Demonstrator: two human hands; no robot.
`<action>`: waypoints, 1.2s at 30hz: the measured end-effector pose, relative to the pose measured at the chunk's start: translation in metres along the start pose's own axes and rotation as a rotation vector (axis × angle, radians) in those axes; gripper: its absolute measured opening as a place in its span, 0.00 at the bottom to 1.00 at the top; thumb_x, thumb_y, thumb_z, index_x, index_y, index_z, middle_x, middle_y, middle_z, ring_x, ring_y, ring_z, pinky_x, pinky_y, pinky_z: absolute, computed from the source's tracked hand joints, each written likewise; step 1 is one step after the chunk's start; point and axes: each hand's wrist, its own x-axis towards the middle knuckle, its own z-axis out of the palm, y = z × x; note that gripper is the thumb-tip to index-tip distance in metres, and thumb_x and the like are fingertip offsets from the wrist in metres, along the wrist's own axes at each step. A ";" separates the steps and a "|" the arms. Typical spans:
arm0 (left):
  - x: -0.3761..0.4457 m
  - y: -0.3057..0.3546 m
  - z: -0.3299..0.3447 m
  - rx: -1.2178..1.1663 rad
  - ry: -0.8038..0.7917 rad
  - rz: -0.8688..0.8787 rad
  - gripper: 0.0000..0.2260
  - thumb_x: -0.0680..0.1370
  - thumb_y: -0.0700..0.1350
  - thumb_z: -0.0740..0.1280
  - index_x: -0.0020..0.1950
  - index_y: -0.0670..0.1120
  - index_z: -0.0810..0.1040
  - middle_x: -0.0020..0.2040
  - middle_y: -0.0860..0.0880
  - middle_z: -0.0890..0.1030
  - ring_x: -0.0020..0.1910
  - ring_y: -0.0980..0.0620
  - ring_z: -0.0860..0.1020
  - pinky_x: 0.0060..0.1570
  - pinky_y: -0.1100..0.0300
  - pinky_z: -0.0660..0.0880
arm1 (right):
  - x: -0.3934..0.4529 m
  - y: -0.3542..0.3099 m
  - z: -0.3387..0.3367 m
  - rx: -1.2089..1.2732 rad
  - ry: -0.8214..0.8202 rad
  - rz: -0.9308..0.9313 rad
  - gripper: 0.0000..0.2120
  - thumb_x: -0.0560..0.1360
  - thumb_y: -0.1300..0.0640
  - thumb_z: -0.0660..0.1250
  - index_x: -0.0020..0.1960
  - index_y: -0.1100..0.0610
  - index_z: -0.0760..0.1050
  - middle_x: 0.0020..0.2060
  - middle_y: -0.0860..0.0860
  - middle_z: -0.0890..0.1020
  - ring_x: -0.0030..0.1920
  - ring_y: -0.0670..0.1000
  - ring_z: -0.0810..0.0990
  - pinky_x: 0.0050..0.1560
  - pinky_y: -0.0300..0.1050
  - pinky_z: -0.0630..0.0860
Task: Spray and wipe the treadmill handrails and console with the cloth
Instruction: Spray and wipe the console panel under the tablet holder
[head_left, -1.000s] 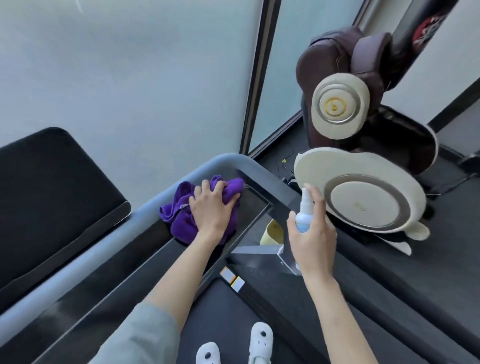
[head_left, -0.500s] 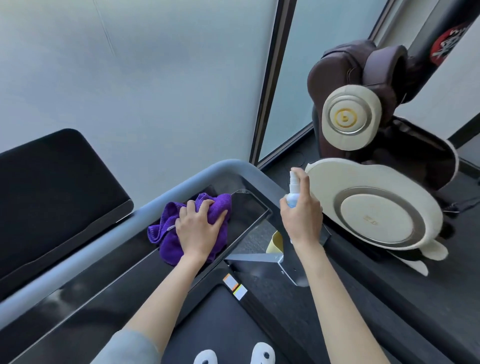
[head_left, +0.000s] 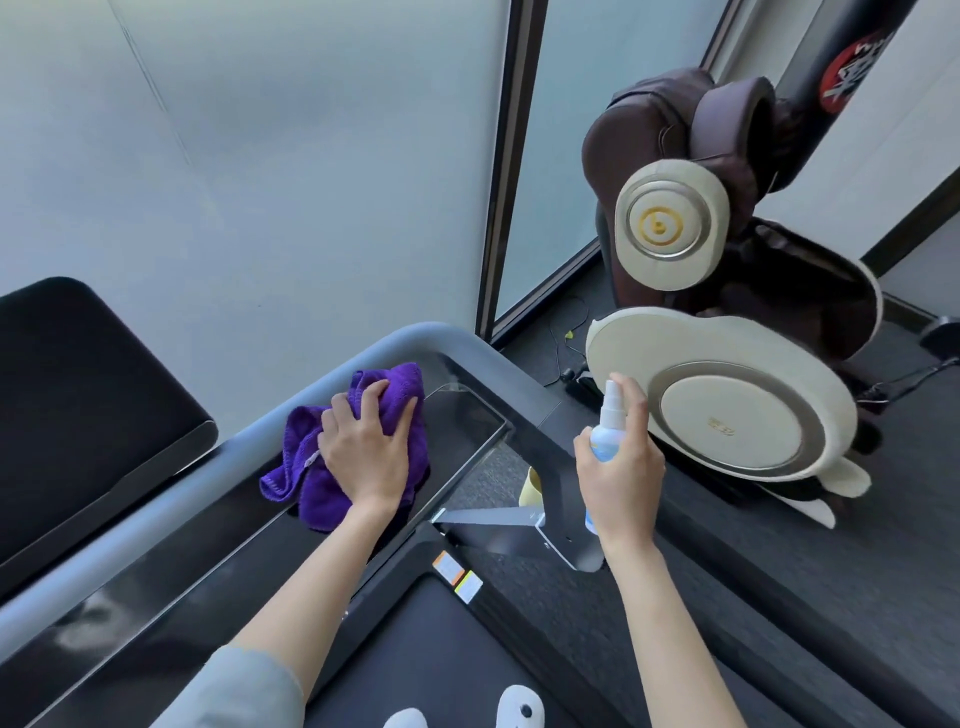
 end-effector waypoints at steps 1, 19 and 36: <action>0.007 0.007 0.004 -0.005 0.009 -0.021 0.19 0.74 0.56 0.71 0.58 0.44 0.79 0.50 0.38 0.76 0.46 0.38 0.74 0.43 0.45 0.71 | 0.001 0.001 -0.001 -0.004 0.005 -0.018 0.30 0.71 0.68 0.68 0.68 0.48 0.65 0.55 0.49 0.82 0.46 0.58 0.79 0.40 0.44 0.70; 0.042 0.054 0.034 0.072 -0.258 0.289 0.20 0.75 0.64 0.63 0.59 0.53 0.79 0.54 0.42 0.74 0.52 0.39 0.70 0.48 0.47 0.66 | 0.024 0.004 0.013 0.087 -0.035 -0.083 0.31 0.71 0.69 0.69 0.67 0.46 0.64 0.55 0.49 0.82 0.47 0.59 0.81 0.50 0.54 0.77; -0.025 0.110 0.041 -0.223 -0.323 0.278 0.16 0.73 0.63 0.67 0.52 0.55 0.81 0.51 0.48 0.75 0.49 0.42 0.72 0.45 0.52 0.72 | 0.017 0.019 -0.017 0.142 0.072 -0.045 0.29 0.71 0.69 0.69 0.68 0.51 0.67 0.60 0.34 0.73 0.55 0.48 0.77 0.53 0.29 0.68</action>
